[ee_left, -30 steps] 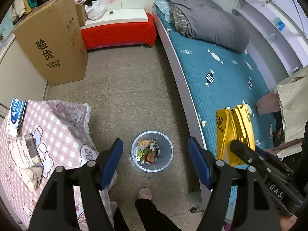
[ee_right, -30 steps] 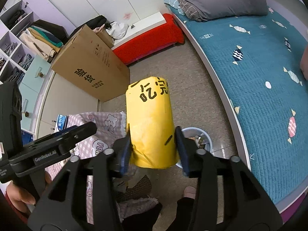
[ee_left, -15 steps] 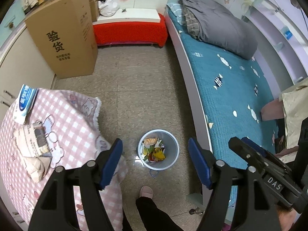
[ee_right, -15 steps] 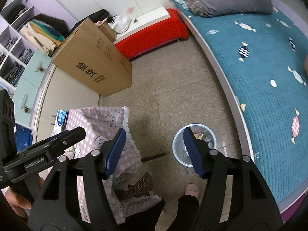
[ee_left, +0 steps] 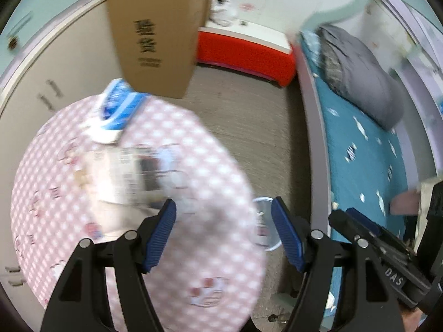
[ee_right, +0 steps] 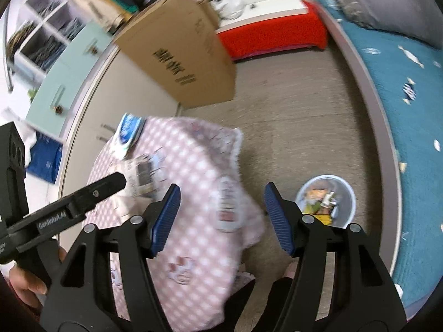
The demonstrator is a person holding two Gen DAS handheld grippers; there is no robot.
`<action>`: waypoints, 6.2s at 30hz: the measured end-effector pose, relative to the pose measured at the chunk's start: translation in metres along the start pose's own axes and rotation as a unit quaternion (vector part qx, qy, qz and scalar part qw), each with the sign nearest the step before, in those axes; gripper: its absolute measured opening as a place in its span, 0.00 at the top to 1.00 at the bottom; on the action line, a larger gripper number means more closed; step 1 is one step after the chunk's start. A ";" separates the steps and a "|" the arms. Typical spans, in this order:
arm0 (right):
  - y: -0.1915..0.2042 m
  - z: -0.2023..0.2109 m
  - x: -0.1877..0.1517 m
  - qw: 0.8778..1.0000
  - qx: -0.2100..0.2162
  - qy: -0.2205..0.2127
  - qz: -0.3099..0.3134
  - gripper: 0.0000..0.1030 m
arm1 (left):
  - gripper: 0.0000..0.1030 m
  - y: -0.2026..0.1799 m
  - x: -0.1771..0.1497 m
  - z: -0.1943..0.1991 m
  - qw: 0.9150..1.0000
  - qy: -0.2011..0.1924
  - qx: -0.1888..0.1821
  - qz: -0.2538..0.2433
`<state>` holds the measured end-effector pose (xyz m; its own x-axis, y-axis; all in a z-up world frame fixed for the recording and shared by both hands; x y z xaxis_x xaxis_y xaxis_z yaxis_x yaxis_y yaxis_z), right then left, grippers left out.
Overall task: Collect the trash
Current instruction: 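Move both open tools back to the table, then grasp the blue-white toothpaste box with the left tool and lift it, then grasp the tan paper with the right tool while the left tool holds the box, then carry both items over the bucket and open both tools to drop them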
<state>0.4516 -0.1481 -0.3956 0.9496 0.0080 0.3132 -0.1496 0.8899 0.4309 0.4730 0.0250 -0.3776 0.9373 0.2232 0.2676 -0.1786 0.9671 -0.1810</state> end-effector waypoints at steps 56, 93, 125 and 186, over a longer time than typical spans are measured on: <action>0.280 -0.237 -0.037 0.931 -0.087 0.138 0.326 0.38 | 0.87 0.324 -0.003 -0.022 0.996 -0.016 0.014 0.090; 0.250 -0.077 0.033 0.977 0.083 0.011 0.194 0.97 | 0.87 0.196 0.032 0.090 0.989 -0.138 0.009 0.060; 0.297 -0.241 -0.006 0.968 0.017 0.107 0.224 0.84 | 0.87 0.326 0.002 0.030 0.987 -0.062 0.058 0.136; -0.179 0.108 -0.017 0.992 -0.066 -0.077 -0.076 0.84 | 0.38 -0.208 -0.050 -0.021 0.988 0.011 -0.014 -0.153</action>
<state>0.4327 -0.3569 -0.3872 0.9035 -0.1915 0.3835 0.0391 0.9277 0.3712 0.4697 -0.1902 -0.3736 0.9524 -0.0822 0.2937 0.1225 0.9850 -0.1215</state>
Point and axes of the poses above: each gripper's, at about its wrist camera, not at the fingertips, and z roughly against the way its jaws point, y to its left, x to its top, the point moved 10 cm from there along -z, roughly the way its jaws point, and after that the axes turned 5 degrees about y, right-handed, at the moved point
